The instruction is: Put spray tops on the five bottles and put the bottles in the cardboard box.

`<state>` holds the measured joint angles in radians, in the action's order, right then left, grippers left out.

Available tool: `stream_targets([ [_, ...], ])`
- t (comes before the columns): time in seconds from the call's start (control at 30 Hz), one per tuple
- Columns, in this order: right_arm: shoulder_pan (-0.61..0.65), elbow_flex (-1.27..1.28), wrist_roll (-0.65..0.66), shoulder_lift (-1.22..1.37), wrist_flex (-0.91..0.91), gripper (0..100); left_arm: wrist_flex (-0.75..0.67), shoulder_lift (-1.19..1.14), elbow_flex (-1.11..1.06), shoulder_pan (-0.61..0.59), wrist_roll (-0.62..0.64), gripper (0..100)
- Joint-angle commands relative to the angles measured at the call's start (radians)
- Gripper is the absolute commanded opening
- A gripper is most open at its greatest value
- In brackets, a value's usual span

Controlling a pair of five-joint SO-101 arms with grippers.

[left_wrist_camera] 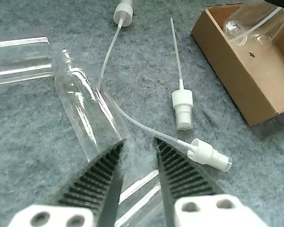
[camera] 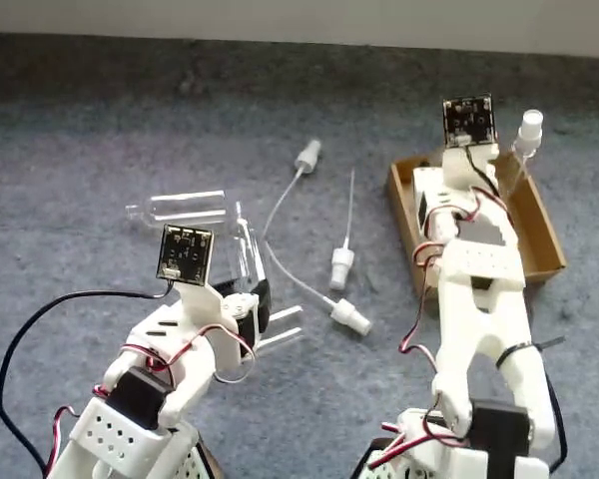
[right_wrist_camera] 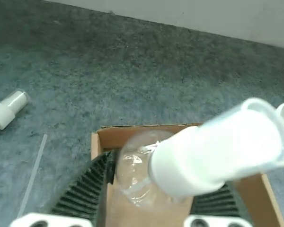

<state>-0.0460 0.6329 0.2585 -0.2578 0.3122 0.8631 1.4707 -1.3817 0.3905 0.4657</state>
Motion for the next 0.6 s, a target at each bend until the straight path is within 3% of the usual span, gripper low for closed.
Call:
stream_targets([
  [0.0,-0.012,-0.139,0.011,0.050,-0.030,11.9,-0.021,0.010,0.004,-0.016,0.002,6],
  [0.17,-0.012,-0.209,0.025,0.139,-0.036,11.9,-0.021,0.010,0.002,-0.016,0.002,6],
  [0.3,-0.007,-0.239,0.135,0.193,-0.036,11.9,-0.021,0.010,0.002,-0.016,0.002,6],
  [0.47,-0.008,-0.239,0.141,0.216,-0.039,11.9,-0.021,0.010,0.002,-0.016,0.002,6],
  [0.57,-0.007,-0.234,0.141,0.214,-0.136,11.9,-0.021,0.010,0.002,-0.016,0.002,6],
])
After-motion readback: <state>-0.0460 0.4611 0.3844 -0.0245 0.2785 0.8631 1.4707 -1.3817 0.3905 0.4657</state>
